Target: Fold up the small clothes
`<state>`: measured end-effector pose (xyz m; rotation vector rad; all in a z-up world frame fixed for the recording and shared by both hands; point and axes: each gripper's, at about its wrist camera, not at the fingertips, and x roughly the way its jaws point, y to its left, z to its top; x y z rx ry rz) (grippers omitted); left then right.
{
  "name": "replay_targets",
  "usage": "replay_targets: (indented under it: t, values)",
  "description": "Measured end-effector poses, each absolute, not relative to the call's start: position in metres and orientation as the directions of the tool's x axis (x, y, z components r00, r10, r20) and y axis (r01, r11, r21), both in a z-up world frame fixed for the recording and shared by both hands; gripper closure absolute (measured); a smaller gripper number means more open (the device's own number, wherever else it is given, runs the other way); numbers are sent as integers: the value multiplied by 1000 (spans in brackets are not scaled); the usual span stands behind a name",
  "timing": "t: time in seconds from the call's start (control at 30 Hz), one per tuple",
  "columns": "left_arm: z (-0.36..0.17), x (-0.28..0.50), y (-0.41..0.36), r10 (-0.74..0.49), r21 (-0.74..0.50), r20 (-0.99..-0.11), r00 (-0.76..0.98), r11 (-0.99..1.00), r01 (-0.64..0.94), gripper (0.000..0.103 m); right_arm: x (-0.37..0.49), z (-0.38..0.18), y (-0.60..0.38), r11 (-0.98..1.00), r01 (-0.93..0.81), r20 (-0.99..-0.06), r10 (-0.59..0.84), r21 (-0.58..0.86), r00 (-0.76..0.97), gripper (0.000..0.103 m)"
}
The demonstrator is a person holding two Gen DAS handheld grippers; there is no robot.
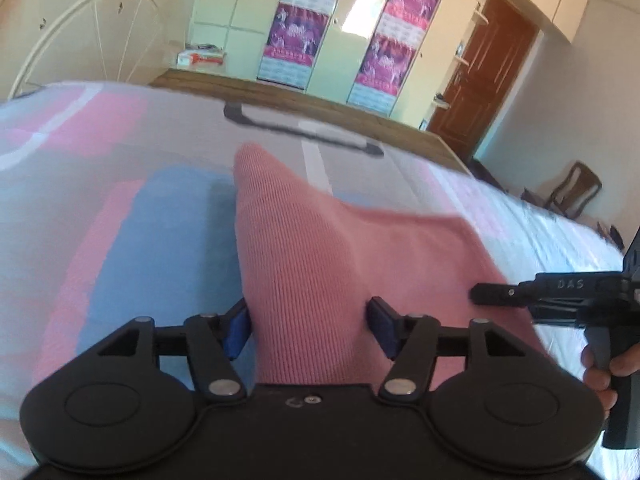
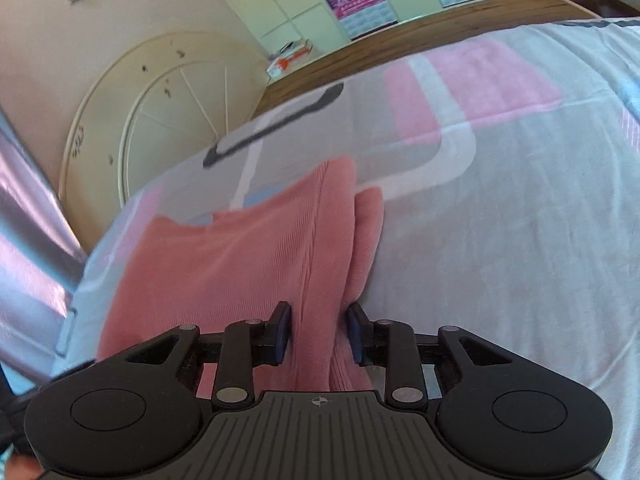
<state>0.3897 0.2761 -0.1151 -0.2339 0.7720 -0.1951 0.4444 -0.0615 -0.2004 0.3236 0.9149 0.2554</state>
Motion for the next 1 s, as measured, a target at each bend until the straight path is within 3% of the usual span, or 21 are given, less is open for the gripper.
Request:
replay_targets:
  t: [0.27,0.5,0.7,0.87,1.0]
  values:
    - [-128,441,289,-209,-297,-675,708,955,-1,41,491,-206,-61,906,12,-732,334,423,594,68]
    - [-140,457,285,-173,-253,-702,691,967,-15,46,506,-208,-45,954,-12,-769,249,300,589,73]
    - [-124,443,282,-144,-212,-675,724,977,-2,48,502,-203,-44,952,4,-774,247,307,583,73]
    - [-106,408,288,-173,-231,-653,737,973,24,47,483,-185,-46,948,-13,-754,261,318,603,57]
    - [-105,375,289,-209,-251,-671,711,967,47,46,459,-177,-45,948,-29,-752,270,317,601,55]
